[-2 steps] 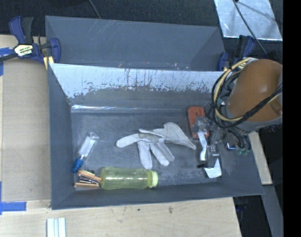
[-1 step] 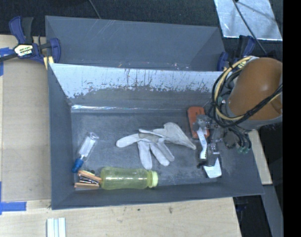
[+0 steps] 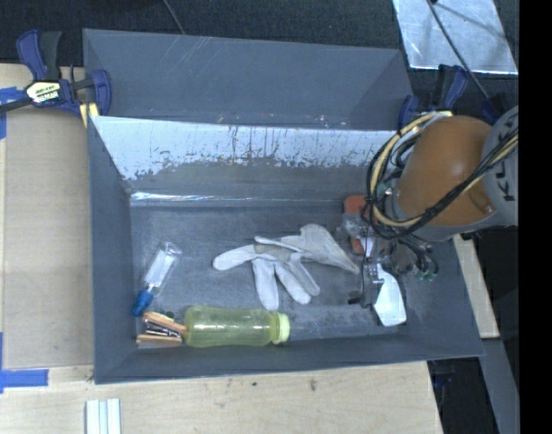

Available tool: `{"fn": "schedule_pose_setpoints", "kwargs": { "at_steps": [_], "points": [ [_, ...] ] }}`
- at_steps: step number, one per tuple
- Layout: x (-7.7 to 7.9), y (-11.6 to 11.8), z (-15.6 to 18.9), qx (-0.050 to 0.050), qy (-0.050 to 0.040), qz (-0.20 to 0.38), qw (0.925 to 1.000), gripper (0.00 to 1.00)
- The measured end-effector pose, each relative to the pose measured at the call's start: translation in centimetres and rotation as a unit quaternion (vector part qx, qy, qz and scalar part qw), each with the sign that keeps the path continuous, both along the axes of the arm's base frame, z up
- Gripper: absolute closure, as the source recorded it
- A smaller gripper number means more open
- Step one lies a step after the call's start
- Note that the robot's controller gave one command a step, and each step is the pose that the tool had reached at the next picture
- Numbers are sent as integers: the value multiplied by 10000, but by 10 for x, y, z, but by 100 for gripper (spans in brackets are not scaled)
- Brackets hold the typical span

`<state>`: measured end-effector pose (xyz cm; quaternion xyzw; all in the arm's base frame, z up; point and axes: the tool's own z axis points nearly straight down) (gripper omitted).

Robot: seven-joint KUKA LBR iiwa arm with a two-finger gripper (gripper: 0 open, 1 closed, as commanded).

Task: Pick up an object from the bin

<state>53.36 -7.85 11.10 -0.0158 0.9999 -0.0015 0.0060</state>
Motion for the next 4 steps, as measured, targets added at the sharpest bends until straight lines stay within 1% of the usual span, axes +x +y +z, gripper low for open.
{"fn": "schedule_pose_setpoints", "kwargs": {
  "at_steps": [1, 2, 3, 4],
  "points": [
    [6, 22, -32, 18, 66, -337, 9994, 0],
    [47, 2, -40, 8, 28, 25, 10000, 100],
    [47, 2, -40, 8, 28, 27, 10000, 100],
    [36, 20, 116, 8, 25, 108, 9999, 100]
  ]
}}
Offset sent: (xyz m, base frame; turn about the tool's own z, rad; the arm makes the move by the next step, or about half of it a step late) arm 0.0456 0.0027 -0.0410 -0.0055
